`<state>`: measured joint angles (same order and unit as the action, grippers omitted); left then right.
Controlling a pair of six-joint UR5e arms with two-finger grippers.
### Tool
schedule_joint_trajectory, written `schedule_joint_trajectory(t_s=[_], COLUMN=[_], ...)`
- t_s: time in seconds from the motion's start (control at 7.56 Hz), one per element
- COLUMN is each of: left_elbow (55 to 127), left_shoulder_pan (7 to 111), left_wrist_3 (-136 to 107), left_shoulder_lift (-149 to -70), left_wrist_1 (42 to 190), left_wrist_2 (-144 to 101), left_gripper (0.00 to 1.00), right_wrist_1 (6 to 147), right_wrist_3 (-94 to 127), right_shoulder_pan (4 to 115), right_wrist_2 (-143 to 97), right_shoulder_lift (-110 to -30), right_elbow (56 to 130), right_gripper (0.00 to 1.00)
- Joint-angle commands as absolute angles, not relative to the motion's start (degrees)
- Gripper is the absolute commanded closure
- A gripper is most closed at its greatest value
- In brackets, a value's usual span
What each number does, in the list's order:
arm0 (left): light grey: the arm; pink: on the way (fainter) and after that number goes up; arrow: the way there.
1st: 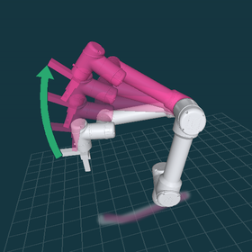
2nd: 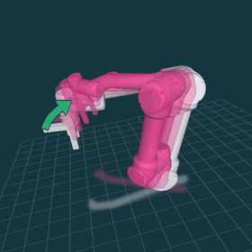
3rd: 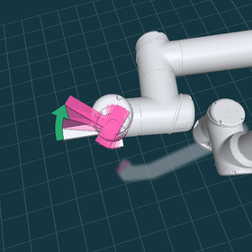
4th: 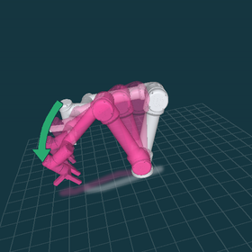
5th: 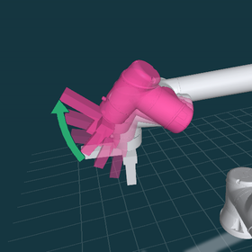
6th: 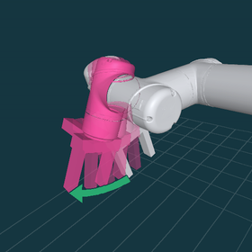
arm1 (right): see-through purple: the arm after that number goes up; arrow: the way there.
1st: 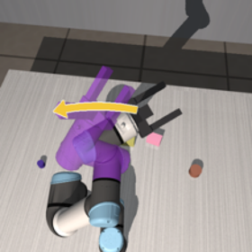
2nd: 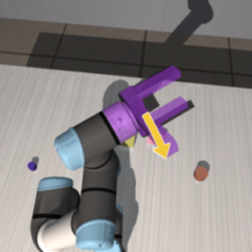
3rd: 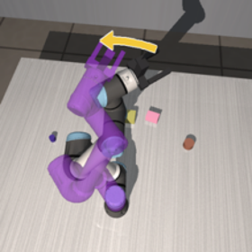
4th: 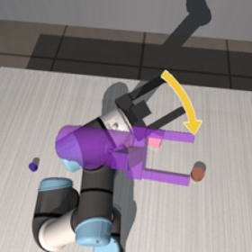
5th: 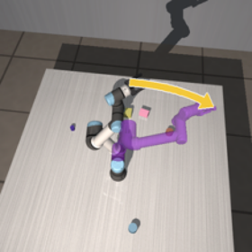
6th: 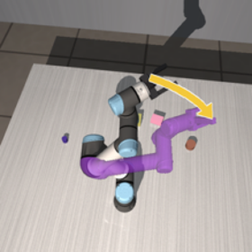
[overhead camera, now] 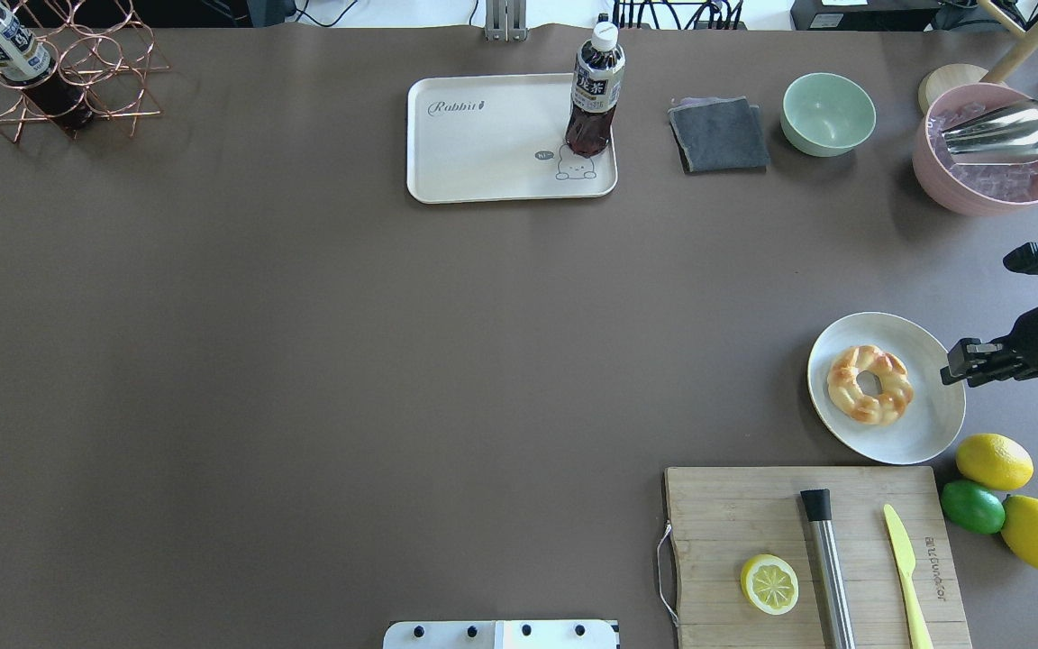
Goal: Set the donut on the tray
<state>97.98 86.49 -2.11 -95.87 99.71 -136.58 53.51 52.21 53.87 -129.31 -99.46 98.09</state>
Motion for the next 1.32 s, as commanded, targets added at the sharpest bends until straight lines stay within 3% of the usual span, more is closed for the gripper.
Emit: schedule_joint_trajectory(t_s=[0.0, 0.26, 0.4, 0.53, 0.66, 1.19], left_elbow=[98.1, 98.2, 98.3, 98.3, 98.3, 98.7], left_shoulder_pan=[86.5, 86.5, 86.5, 86.5, 86.5, 86.5], left_wrist_3=[-2.1, -2.0, -2.0, -1.9, -1.9, -2.2], left_shoulder_lift=[-95.9, -95.9, -95.8, -95.7, -95.7, -95.4], left_wrist_1=[99.8, 99.8, 99.8, 99.8, 99.8, 99.7], left_wrist_2=[-136.6, -136.6, -136.6, -136.6, -136.6, -136.7], left_gripper=[0.01, 0.01, 0.01, 0.01, 0.01, 0.01], right_wrist_1=[53.4, 53.4, 53.4, 53.4, 53.4, 53.5], right_wrist_3=[50.3, 50.8, 50.9, 51.8, 54.6, 56.1], right_shoulder_pan=[53.6, 53.4, 53.3, 53.3, 52.7, 53.2], right_wrist_2=[-127.9, -126.7, -126.7, -126.8, -126.8, -130.5], right_shoulder_lift=[-100.7, -99.8, -99.8, -99.8, -99.5, -96.5], right_elbow=[97.7, 96.0, 95.9, 96.0, 96.3, 99.7], right_gripper=[0.51, 0.71, 0.71, 0.79, 0.96, 1.0])
